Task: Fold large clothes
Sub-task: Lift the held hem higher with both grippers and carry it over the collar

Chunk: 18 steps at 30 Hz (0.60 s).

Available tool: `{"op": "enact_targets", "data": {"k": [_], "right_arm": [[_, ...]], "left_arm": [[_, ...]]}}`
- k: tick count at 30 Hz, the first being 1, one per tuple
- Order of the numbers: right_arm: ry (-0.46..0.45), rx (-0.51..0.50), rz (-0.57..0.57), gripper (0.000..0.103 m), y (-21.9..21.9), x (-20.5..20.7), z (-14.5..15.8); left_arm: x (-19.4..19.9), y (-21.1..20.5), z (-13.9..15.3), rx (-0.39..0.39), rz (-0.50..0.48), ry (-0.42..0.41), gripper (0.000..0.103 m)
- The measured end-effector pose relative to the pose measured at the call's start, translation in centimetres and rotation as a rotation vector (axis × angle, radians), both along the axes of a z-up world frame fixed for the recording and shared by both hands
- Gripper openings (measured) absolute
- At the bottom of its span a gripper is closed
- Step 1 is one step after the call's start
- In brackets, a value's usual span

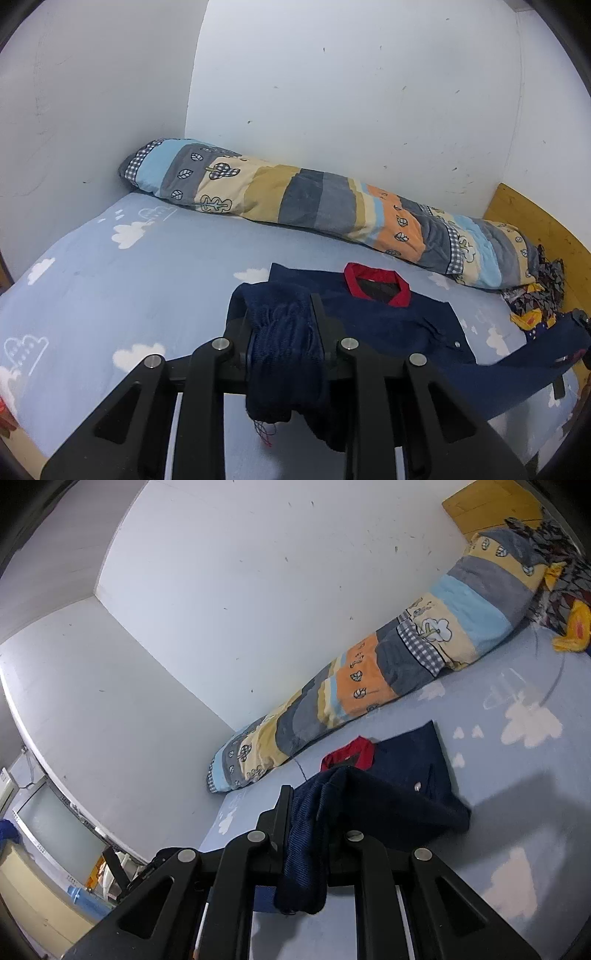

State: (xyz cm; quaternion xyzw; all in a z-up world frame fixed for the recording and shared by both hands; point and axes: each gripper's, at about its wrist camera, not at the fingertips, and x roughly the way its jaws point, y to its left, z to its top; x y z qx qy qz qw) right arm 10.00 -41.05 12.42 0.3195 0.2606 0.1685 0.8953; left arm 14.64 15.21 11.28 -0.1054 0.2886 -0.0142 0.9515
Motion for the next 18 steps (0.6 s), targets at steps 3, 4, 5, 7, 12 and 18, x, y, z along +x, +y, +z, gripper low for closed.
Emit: {"op": "enact_targets", "data": {"k": [3,4,5,7,12,18], "right_arm": [[-0.001,-0.022,-0.002,0.012,0.1,3.0,0.1],[-0.001,-0.027,-0.005,0.012,0.1,3.9,0.1],[0.002,-0.032,-0.011,0.012,0.1,5.1,0.0],[0.008,-0.032,-0.015,0.012,0.0,7.0,-0.3],[0.047,-0.04,-0.036,0.012,-1.0,12.5,-1.7],[0.129,-0.043,-0.046,0.012,-1.8,19.1,-5.0]], "left_arm": [[2.6,-0.4,-0.2,0.0,0.001,0.013,0.021],[3.5,-0.5,-0.3,0.002,-0.001,0.016,0.021],[4.3,-0.7,-0.4,0.008,-0.002,0.02,0.021],[6.5,-1.2,-0.7,0.019,-0.007,0.025,0.021],[11.8,-1.9,-2.2,0.032,-0.009,0.069,0.023],[18.3,-3.4,-6.6,0.042,-0.013,0.174,0.023]]}}
